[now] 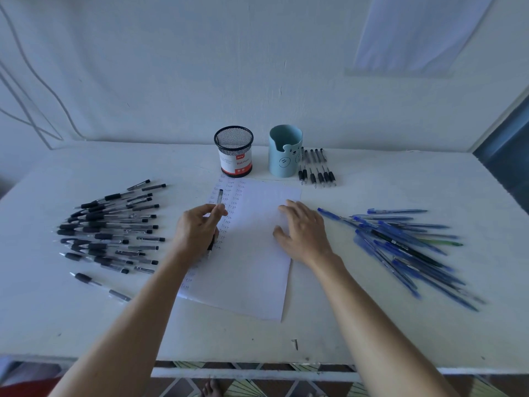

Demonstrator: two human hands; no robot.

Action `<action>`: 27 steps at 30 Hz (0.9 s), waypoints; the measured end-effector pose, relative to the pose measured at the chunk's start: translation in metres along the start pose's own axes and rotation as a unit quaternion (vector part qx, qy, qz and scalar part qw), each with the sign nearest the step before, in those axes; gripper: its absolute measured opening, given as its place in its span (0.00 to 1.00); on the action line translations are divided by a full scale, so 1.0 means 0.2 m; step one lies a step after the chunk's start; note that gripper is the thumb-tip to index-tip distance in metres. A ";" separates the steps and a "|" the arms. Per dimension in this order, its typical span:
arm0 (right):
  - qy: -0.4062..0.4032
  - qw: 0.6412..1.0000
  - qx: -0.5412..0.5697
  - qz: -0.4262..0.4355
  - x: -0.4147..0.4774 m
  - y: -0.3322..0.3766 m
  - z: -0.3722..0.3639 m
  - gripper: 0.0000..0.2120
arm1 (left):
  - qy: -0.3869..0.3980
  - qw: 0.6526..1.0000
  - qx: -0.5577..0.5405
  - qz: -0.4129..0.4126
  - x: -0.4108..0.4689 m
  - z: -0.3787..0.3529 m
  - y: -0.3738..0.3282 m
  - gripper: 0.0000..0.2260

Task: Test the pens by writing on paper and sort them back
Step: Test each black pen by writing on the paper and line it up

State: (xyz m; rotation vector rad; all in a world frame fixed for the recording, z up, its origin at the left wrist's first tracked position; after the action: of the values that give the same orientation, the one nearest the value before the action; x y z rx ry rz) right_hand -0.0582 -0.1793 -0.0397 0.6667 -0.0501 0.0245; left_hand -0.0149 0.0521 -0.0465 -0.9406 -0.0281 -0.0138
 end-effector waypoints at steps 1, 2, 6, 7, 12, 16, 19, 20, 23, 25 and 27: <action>0.003 1.000 -0.006 0.002 -0.01 -0.01 -0.01 0.31 | 0.004 1.000 0.010 -0.009 -0.01 0.00 -0.01 0.15; 0.005 1.000 -0.013 0.006 -0.01 -0.01 -0.01 0.31 | 0.010 0.999 0.031 -0.016 -0.01 0.00 -0.02 0.15; 0.012 0.999 -0.035 0.010 -0.02 -0.02 -0.03 0.29 | 0.045 0.987 0.152 -0.023 -0.01 -0.03 -0.04 0.12; 0.013 0.999 -0.040 0.010 -0.02 -0.02 -0.04 0.29 | 0.056 0.981 0.182 -0.021 0.00 -0.04 -0.06 0.11; 0.010 0.999 -0.047 0.008 -0.03 -0.03 -0.05 0.26 | 0.098 0.920 0.374 -0.070 0.05 -0.18 -0.20 0.10; 0.008 0.999 -0.047 0.008 -0.03 -0.04 -0.05 0.26 | 0.113 0.900 0.414 -0.082 0.06 -0.34 -0.31 0.14; 0.004 0.999 -0.042 0.009 -0.03 -0.04 -0.04 0.26 | 0.108 0.891 0.435 -0.072 0.05 -0.37 -0.35 0.17; 0.002 0.999 -0.042 0.010 -0.03 -0.04 -0.04 0.26 | 0.104 0.888 0.442 -0.069 0.05 -0.37 -0.36 0.17; 0.004 0.999 -0.033 0.008 -0.03 -0.05 -0.04 0.26 | 0.090 0.897 0.429 -0.047 0.06 -0.34 -0.36 0.18; 0.001 1.000 -0.020 0.007 -0.03 -0.04 -0.03 0.26 | 0.041 0.914 0.403 -0.031 0.09 -0.28 -0.35 0.16; -0.007 1.000 -0.007 0.013 -0.03 -0.03 -0.02 0.27 | -0.035 0.928 0.367 -0.051 0.13 -0.22 -0.33 0.13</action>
State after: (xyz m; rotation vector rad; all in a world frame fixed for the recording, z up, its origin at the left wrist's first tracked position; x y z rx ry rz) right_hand -0.0632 -0.1815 -0.0462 0.6525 -0.0714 0.0445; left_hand 0.0112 -0.0220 -0.0176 -0.1863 -0.1390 -0.0606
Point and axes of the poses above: each hand's wrist, its own x-axis towards the middle knuckle, its own z-axis out of the back of the hand, y = z × x, the point moved 8 cm from there along x, towards the middle knuckle, and after that the axes turned 15 degrees about x, right-handed, at the moved point
